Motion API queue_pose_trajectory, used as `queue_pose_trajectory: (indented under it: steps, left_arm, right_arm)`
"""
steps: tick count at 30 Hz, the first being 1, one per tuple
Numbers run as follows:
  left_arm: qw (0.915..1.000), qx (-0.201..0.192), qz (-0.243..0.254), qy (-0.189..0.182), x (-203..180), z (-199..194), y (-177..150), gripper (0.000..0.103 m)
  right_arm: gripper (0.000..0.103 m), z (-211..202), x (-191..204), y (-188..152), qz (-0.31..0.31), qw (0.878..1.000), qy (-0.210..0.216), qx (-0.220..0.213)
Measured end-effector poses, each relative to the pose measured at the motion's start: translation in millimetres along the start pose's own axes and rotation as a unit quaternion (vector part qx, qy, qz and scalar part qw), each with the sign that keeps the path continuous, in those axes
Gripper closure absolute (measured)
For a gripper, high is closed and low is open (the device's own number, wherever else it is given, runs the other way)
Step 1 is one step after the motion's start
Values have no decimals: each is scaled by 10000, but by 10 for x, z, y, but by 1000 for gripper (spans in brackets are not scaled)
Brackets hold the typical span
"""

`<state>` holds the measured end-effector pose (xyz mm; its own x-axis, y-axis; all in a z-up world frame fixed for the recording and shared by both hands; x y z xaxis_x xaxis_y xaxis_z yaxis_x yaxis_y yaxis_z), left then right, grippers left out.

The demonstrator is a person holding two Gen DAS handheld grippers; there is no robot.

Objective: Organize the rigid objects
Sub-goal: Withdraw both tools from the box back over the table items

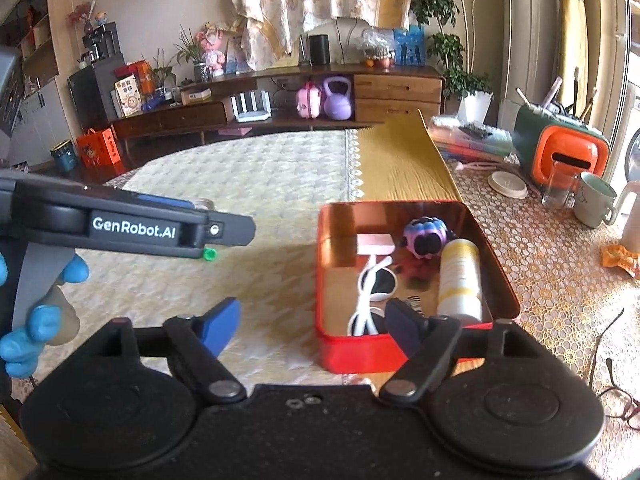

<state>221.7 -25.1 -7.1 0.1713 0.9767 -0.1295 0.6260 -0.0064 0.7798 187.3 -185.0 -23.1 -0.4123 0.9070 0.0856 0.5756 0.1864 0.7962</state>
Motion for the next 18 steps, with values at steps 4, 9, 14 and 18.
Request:
queue_pose_trajectory:
  steps: [4,9,14,18]
  left_arm:
    - [9999,-113,-36,110,116,-225,-111,28]
    - [9989,-245,-112,375,266,-499,-250,26]
    - [9972,-337,-337,580,426,-731,-385,23]
    - [9957,-362,-453,728,526,-840,-487,20]
  right_arm:
    - [17,-100,138,-25,97,9998,104,-105]
    - [4,-236,284,-31,19,9993,231,-304]
    - [0,-324,433,-22,-129,9981,453,-393]
    - [0,-362,525,4,-351,9969,546,-452]
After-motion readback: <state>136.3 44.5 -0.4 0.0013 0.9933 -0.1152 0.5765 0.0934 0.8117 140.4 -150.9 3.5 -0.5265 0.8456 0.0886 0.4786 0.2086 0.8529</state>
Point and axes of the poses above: each gripper's, at about its wrist camera, not at the fingertips, and z roughly the way its jaws point, x to its left, y to its top, the point moved 2 cm from there along z, roughly the way its jaws point, and after that the axes turned 2 degrees about -x, right-handed, at the moved point
